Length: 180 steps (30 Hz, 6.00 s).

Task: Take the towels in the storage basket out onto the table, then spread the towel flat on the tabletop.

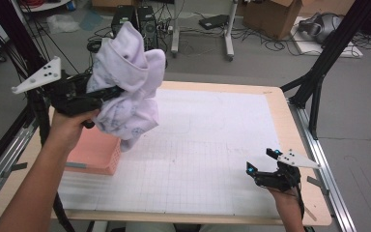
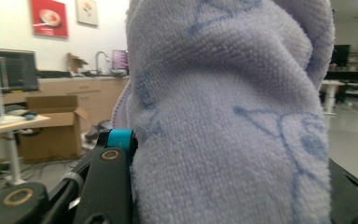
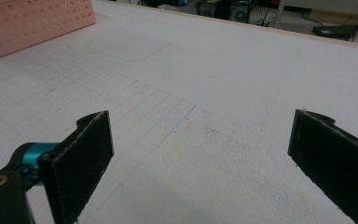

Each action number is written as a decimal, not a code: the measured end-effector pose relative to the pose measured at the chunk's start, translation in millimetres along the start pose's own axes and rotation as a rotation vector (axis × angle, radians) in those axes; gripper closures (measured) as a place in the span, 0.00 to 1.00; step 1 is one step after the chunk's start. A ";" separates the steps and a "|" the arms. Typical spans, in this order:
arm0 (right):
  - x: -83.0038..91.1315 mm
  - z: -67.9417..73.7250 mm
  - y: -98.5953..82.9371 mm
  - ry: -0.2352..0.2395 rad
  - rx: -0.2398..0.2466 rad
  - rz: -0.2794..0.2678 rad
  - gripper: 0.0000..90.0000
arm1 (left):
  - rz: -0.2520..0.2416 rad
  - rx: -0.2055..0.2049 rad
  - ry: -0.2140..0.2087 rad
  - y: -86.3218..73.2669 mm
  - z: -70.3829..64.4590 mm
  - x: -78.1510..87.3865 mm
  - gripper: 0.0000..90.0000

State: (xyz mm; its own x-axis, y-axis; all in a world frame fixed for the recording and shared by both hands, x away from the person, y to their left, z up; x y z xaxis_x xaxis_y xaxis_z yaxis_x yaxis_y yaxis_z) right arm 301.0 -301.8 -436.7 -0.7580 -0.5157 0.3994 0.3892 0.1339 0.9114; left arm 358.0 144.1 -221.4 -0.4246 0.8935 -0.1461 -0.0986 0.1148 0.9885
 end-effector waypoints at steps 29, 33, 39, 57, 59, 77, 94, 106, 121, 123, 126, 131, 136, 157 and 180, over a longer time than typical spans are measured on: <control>-1.2 -5.5 -2.4 0.001 -0.014 0.002 0.06 | 0.281 0.117 -0.070 -164.0 -40.0 -154.8 0.59; -2.9 -4.3 -2.9 0.007 -0.012 0.008 0.06 | 0.369 0.124 -0.004 -193.8 -34.2 -169.7 0.56; -4.1 -4.9 -3.8 0.011 -0.010 0.010 0.06 | 0.467 0.154 0.127 -220.6 -19.7 -175.9 0.39; -8.9 -2.1 -4.9 0.012 -0.003 0.022 0.06 | 0.333 0.179 0.267 -186.2 -14.3 -93.7 0.23; -10.3 -1.5 -5.3 0.009 -0.007 0.027 0.06 | 0.323 0.193 0.263 -188.8 -19.9 -86.8 0.23; -15.6 -1.0 -5.5 -0.003 -0.011 0.037 0.06 | 0.351 0.176 0.215 -211.1 -50.0 -45.7 0.22; -38.1 14.2 -7.4 0.033 0.005 0.103 0.06 | 0.408 0.169 0.162 -224.9 -61.9 -31.8 0.25; -85.8 51.7 6.8 0.153 0.071 0.158 0.37 | 0.399 0.204 0.179 -228.3 -59.9 -22.5 0.29; -32.3 56.3 20.8 0.167 0.112 0.160 0.95 | 0.419 0.204 0.182 -233.2 -60.6 -24.5 0.31; -17.0 49.9 18.8 0.128 0.106 0.158 0.95 | 0.420 0.201 0.185 -233.0 -60.2 -24.1 0.31; 3.7 36.0 9.3 0.045 0.099 0.183 0.95 | 0.418 0.203 0.184 -232.9 -59.6 -23.6 0.33; 20.4 9.2 -13.3 -0.101 0.080 0.268 0.93 | 0.424 0.203 0.180 -234.7 -60.8 -25.5 0.36; 19.4 11.9 -0.2 -0.066 0.046 0.166 0.63 | 0.431 0.199 0.176 -236.7 -62.3 -27.3 0.38; -98.2 39.6 76.0 0.066 0.157 0.236 0.87 | 0.437 0.194 0.172 -239.4 -60.4 -28.0 0.38; -113.5 -37.4 128.9 -0.305 0.011 0.054 0.61 | 0.443 0.198 0.162 -241.4 -62.7 -30.1 0.39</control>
State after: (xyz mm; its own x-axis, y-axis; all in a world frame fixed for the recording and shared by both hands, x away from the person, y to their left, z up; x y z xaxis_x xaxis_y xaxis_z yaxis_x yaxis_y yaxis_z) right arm 456.8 -257.7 -368.2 -0.8590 -0.2302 0.4573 0.4289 0.1641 0.8883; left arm 338.1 62.3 -458.0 -0.5223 0.7982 0.3001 0.2880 -0.1661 0.9431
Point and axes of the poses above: each handheld gripper's, and its own axes: x roughly backward along the jaws, y roughly out of its top, z roughly to its left, the point moved 6 cm from there along -x, roughly forward along the jaws, and after that the axes turned 3 degrees about -x, right-handed, at the moved point
